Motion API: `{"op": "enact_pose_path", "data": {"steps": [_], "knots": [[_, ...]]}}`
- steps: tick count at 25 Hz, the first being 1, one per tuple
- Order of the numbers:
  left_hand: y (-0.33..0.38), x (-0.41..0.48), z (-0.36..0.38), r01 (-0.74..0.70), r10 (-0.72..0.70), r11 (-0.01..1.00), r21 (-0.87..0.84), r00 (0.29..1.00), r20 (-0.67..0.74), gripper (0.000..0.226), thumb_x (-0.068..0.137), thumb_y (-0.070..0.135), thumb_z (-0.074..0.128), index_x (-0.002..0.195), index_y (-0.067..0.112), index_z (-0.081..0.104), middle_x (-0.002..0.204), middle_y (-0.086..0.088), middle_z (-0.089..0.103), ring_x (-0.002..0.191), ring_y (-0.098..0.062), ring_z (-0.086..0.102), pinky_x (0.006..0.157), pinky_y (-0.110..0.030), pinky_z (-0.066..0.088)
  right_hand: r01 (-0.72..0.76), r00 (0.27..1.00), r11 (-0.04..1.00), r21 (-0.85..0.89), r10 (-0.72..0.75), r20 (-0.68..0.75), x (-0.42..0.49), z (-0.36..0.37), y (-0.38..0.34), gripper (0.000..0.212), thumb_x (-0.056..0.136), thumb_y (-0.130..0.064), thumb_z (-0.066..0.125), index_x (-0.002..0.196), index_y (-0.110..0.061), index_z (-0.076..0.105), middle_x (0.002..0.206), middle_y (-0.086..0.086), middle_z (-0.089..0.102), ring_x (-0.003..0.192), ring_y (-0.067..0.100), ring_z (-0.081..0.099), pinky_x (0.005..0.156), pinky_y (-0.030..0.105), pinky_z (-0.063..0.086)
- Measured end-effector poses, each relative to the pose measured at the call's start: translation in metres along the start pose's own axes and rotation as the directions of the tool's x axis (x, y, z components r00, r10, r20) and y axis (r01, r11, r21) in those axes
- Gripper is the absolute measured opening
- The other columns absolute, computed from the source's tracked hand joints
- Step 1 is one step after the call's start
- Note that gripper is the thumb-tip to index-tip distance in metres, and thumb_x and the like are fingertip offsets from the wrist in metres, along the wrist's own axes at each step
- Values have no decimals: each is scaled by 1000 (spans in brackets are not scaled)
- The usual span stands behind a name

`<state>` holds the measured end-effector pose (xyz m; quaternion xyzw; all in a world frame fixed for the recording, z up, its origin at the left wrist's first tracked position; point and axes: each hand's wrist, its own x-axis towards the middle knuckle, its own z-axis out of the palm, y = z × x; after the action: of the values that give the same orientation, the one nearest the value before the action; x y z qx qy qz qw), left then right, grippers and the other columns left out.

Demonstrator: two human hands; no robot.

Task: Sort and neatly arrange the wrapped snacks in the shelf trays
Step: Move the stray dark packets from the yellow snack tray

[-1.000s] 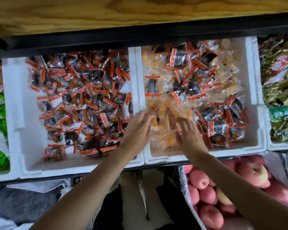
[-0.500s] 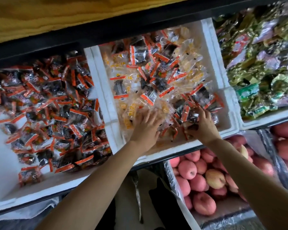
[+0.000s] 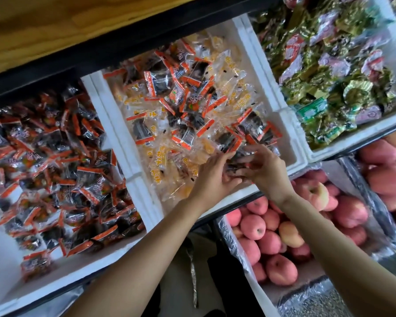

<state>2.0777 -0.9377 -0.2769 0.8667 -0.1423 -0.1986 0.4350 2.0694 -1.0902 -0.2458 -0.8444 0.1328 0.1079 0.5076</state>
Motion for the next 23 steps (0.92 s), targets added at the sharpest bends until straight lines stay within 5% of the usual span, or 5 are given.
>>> {"op": "enact_pose_path", "data": {"steps": [3, 5, 10, 15, 23], "knots": [[4, -6, -8, 42, -46, 996, -73, 997, -60, 42, 78, 42, 70, 107, 13, 62, 99, 2, 67, 88, -20, 64, 74, -30, 50, 120, 989, 991, 57, -124, 74, 1, -1, -10, 42, 76, -3, 74, 108, -23, 55, 90, -13, 67, 82, 3, 63, 81, 20, 49], [-3, -12, -17, 117, -125, 991, -65, 983, -133, 40, 82, 38, 70, 110, 11, 61, 102, 3, 68, 91, -16, 65, 78, -34, 53, 158, 987, 986, -47, -157, 18, 13, -1, -5, 36, 86, -5, 64, 116, -18, 51, 105, -8, 62, 93, 3, 58, 85, 15, 43], [-16, -35, -37, 308, -321, 946, -100, 932, -170, 38, 88, 29, 64, 119, 9, 54, 101, 7, 61, 88, -11, 60, 72, -13, 48, -65, 982, 902, -427, 133, 131, 39, 15, 30, 68, 83, -10, 65, 139, -1, 27, 135, 20, 41, 124, 34, 41, 103, 36, 33], [-25, -59, -46, 353, -387, 917, -185, 898, -207, 34, 84, 12, 70, 114, 13, 55, 95, 16, 55, 84, 5, 51, 67, 6, 34, -161, 980, 879, -450, 197, 34, 24, 28, 37, 54, 87, -12, 61, 134, 0, 36, 133, 21, 41, 121, 36, 43, 102, 39, 34], [-56, -102, -65, 363, -429, 892, -269, 868, -251, 28, 83, 9, 70, 104, 20, 56, 88, 17, 61, 80, 3, 57, 67, -4, 42, -53, 996, 833, -550, 84, 31, 6, 43, 23, 38, 85, -8, 62, 122, -13, 54, 125, 15, 46, 93, 38, 60, 83, 39, 46]]}}
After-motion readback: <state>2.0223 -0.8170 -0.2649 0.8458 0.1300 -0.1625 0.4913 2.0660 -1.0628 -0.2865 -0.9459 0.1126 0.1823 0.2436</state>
